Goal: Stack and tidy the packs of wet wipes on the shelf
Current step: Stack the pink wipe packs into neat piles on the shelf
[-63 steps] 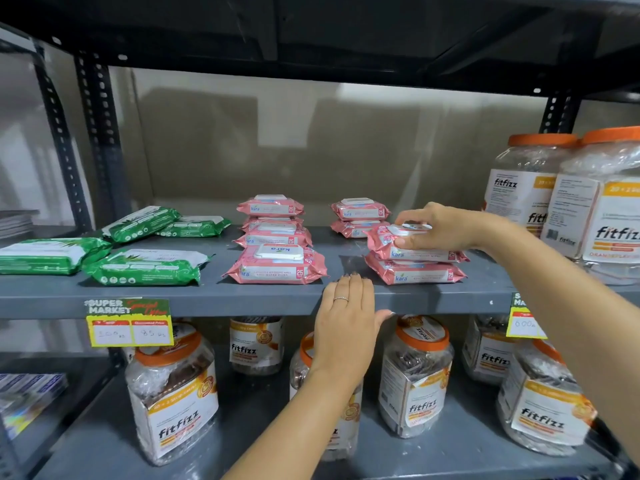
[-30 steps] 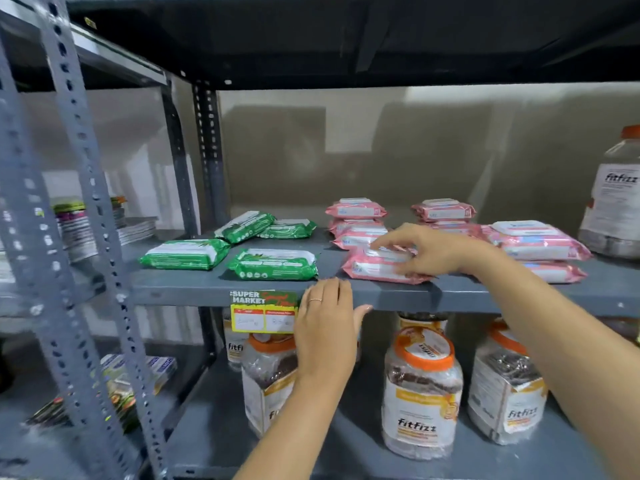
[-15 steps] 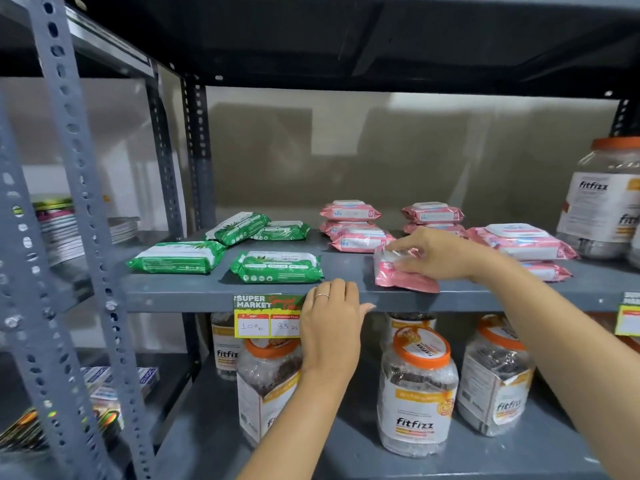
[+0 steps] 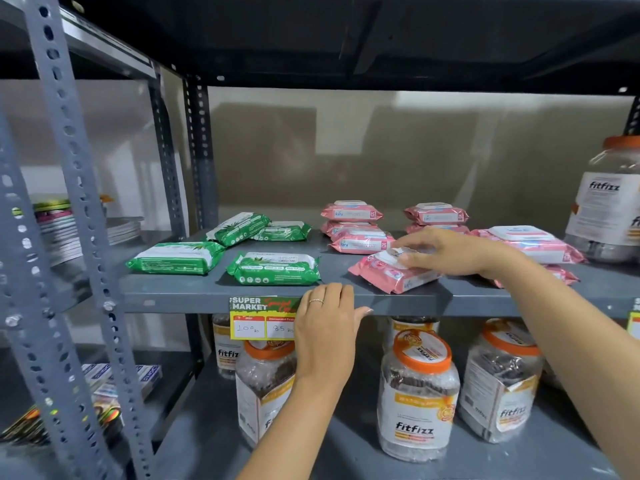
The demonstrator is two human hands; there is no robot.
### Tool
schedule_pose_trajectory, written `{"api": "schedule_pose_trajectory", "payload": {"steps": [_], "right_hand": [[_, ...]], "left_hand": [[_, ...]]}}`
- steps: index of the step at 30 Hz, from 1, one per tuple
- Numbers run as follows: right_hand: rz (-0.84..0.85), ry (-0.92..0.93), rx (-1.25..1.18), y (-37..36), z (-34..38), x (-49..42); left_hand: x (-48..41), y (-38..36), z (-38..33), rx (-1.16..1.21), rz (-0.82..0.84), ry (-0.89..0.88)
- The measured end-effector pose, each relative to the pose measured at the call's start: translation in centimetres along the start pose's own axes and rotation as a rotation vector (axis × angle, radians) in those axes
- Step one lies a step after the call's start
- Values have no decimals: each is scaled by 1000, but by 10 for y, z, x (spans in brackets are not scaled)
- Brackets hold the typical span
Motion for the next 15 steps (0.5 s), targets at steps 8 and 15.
{"api": "schedule_pose_trajectory", "payload": {"steps": [8, 15], "right_hand": [[-4, 113, 40, -7, 1, 3], [-20, 114, 81, -11, 4, -1]], "left_hand": [[0, -1, -1, 10, 19, 33], [1, 0, -1, 12, 26, 40]]}}
Point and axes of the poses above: each hand's wrist, its own x-axis away from the middle knuckle, its own y-axis out of the back of the hand, z = x × y, the point moved 1 cm from there along -x, towards the middle knuckle, and after that the axes turned 11 degrees about -z, right-handed, at the moved point
